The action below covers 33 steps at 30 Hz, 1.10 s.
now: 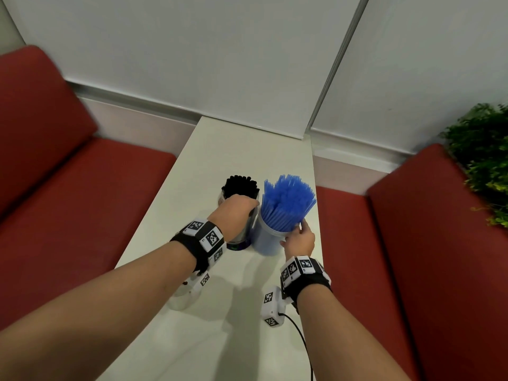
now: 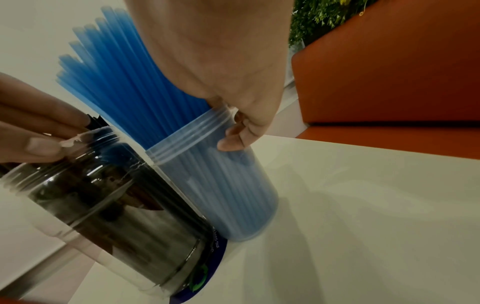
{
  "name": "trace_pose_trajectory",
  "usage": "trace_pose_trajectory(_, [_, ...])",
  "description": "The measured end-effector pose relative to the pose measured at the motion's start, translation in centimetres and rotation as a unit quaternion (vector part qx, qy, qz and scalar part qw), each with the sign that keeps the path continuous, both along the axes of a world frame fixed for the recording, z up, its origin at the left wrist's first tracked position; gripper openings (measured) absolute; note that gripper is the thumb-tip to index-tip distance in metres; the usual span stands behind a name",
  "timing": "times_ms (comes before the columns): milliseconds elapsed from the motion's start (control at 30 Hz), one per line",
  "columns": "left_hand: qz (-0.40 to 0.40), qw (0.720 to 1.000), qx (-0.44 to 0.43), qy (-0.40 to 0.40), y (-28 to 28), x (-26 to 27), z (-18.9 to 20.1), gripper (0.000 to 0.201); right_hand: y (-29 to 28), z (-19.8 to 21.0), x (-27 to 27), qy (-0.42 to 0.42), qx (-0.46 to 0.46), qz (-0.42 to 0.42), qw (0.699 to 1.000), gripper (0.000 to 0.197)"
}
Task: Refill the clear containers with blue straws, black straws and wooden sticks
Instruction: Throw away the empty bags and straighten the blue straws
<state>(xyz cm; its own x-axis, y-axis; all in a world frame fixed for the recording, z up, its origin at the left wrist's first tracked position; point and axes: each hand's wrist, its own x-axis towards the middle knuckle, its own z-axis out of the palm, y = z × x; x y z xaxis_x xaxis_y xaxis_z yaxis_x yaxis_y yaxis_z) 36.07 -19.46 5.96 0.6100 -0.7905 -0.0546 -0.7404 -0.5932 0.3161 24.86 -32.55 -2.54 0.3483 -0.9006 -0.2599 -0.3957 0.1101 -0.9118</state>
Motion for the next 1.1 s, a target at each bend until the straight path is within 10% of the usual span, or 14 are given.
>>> trace_pose_trajectory(200, [-0.008, 0.999, -0.019, 0.026, 0.9, 0.3, 0.7, 0.026, 0.4, -0.5, -0.1, -0.018, 0.053, -0.072, 0.996, 0.014])
trace_pose_trajectory(600, [0.048, 0.966, -0.232, 0.099, 7.6, 1.6, 2.3, 0.024, 5.2, -1.1, -2.2, -0.019, 0.118, -0.064, 0.991, 0.032])
trace_pose_trajectory(867, [0.118, 0.984, 0.067, 0.115, 17.8, 3.7, 2.5, 0.038, 16.6, 0.0, -3.9, -0.026, 0.114, 0.289, 0.950, 0.048])
trace_pose_trajectory(1000, [0.111, 0.914, 0.278, 0.275, 22.0, 2.3, 1.2, 0.085, 20.6, -0.1, -4.3, -0.017, 0.072, 0.396, 0.915, 0.095])
trace_pose_trajectory(1100, [0.106, 0.892, 0.200, 0.392, 23.1, 1.1, -0.8, 0.109, 22.0, -0.6, -4.2, -0.052, 0.053, 0.397, 0.915, 0.096])
